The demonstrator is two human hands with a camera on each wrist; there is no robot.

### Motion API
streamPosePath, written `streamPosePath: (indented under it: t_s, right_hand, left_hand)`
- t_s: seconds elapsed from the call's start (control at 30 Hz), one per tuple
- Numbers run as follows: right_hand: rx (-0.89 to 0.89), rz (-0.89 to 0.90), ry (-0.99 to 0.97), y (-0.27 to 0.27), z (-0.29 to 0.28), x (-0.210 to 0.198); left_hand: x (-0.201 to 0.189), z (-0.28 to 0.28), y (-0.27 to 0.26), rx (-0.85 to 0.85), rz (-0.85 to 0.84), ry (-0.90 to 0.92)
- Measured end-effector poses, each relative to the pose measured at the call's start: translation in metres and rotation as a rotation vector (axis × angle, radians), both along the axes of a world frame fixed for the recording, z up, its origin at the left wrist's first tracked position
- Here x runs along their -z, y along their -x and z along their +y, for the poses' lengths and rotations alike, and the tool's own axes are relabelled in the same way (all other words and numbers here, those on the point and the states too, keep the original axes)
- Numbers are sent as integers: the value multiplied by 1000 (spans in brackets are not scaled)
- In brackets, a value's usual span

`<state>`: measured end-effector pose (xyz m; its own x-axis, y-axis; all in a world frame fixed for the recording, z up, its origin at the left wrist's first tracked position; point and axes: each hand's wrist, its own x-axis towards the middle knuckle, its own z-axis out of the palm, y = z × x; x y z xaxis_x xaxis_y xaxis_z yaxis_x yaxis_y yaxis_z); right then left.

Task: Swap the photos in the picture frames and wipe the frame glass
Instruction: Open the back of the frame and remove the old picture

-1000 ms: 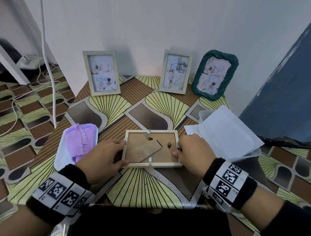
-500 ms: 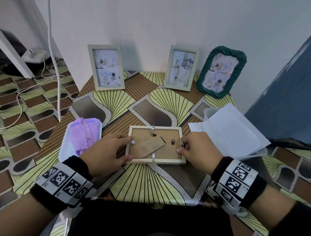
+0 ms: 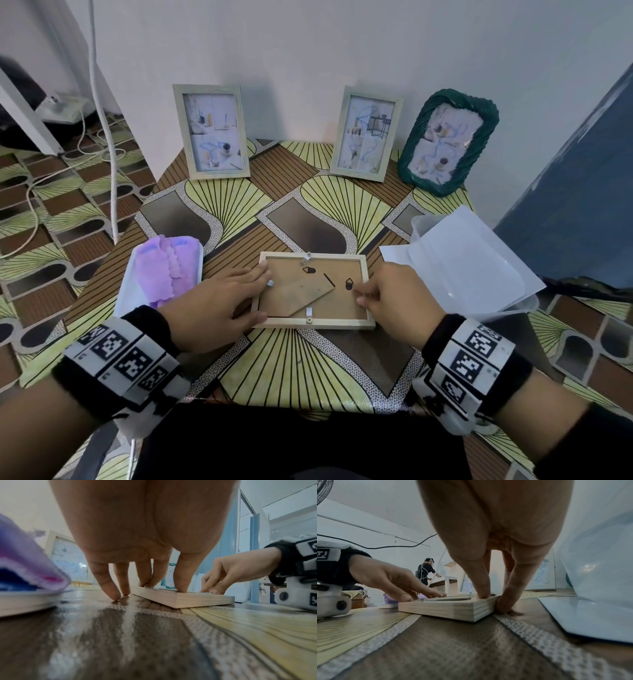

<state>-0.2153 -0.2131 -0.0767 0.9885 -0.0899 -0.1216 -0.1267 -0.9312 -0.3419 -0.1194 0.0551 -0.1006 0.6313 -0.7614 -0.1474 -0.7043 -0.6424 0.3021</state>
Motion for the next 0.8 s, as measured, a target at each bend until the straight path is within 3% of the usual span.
streamPosePath:
  t_s: [0.2, 0.4, 0.67, 0.8]
  right_hand:
    - [-50, -9, 3, 0, -3, 3]
    - [41, -72, -250, 5, -11, 1]
    - [33, -36, -269, -19, -7, -10]
    - [10, 2, -217, -26, -3, -9]
  left_hand:
    - [0, -2, 2, 6, -23, 7]
    - [-9, -11, 14, 93, -139, -114]
    - [-7, -30, 9, 180, -294, -356]
    - [-6, -29, 4, 219, -293, -340]
